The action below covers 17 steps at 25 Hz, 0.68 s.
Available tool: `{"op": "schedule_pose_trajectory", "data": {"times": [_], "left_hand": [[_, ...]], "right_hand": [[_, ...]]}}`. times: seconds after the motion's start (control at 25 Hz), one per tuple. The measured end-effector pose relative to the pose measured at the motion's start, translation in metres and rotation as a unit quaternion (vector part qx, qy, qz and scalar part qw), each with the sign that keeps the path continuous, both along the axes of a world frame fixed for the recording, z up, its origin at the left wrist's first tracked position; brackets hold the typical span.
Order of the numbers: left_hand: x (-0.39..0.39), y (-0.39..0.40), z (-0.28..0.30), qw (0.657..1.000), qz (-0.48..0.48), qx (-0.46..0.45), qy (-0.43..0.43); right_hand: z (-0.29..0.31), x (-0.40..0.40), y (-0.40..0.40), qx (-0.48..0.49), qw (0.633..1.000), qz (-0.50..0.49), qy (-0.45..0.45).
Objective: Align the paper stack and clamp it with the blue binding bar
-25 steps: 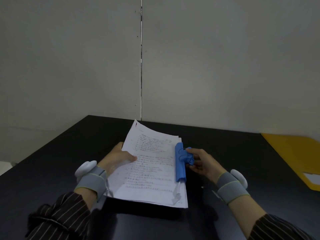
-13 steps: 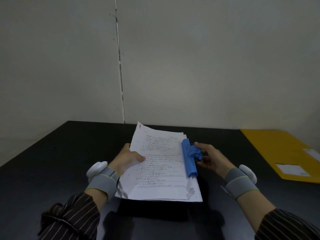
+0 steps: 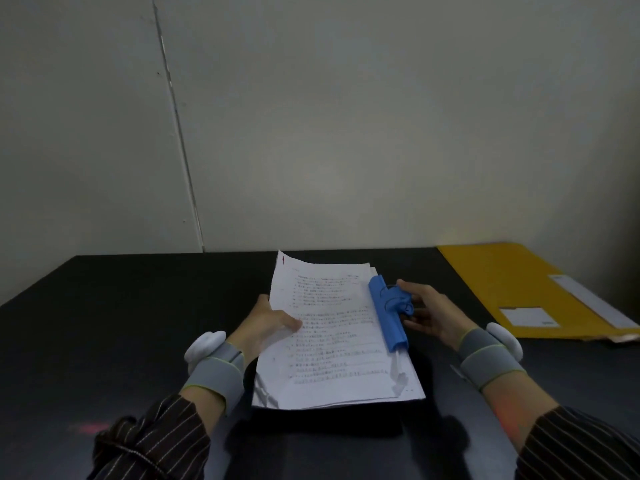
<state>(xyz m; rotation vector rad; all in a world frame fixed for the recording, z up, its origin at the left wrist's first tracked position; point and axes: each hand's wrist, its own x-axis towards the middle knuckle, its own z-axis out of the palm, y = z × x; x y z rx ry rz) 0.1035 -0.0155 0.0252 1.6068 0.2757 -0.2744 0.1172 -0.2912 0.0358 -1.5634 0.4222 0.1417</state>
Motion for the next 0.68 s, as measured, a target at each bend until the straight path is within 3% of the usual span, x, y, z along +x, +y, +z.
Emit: {"op": "schedule_pose_trajectory", "data": {"times": [0.68], "left_hand": [[0.013, -0.038, -0.018, 0.997, -0.034, 0.065, -0.002]], "right_hand": [[-0.011, 0.001, -0.039, -0.02, 1.0, -0.012, 0.021]]}}
